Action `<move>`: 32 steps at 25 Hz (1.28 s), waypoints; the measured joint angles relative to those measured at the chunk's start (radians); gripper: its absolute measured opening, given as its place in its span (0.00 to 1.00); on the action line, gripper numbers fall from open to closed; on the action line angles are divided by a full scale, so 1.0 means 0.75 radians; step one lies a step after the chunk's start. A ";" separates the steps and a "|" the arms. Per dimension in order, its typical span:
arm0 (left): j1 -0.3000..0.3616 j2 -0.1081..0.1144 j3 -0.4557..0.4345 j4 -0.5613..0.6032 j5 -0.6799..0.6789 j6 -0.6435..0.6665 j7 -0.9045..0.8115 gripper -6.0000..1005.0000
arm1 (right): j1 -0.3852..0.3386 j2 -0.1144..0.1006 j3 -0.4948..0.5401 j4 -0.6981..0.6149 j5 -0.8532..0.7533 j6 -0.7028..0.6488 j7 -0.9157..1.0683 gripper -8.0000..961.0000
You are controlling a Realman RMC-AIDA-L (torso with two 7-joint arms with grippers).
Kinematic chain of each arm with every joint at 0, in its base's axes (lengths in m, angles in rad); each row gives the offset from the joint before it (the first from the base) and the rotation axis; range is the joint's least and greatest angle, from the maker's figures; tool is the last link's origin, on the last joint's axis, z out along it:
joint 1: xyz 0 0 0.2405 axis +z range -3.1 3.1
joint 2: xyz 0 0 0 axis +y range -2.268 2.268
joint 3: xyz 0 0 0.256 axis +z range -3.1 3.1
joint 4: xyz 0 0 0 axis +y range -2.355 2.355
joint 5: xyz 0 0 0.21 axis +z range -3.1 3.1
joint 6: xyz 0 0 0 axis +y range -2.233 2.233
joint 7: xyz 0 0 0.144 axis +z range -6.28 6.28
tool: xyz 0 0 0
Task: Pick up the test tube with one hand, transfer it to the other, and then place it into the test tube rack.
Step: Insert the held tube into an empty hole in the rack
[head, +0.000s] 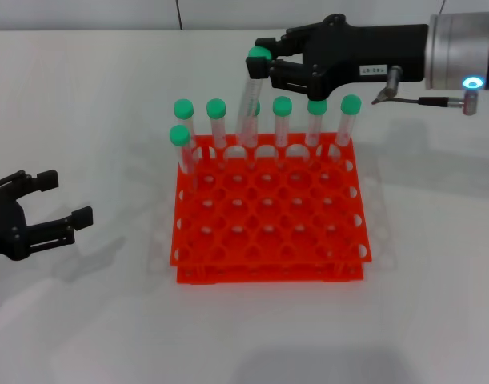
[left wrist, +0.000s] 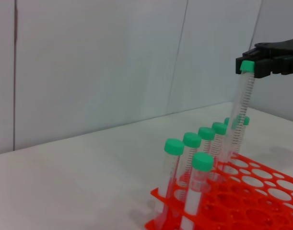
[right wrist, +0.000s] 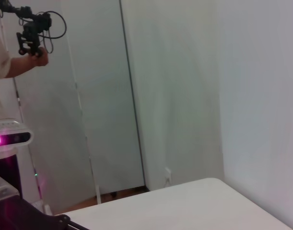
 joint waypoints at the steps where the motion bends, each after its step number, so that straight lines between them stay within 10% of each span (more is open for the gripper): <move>1: -0.002 0.000 0.000 -0.003 0.000 -0.005 0.000 0.89 | 0.006 0.000 -0.011 0.000 0.000 0.007 0.005 0.37; 32: -0.021 -0.002 0.007 -0.024 0.038 -0.040 0.006 0.89 | 0.038 0.017 -0.290 -0.012 0.019 0.274 0.026 0.40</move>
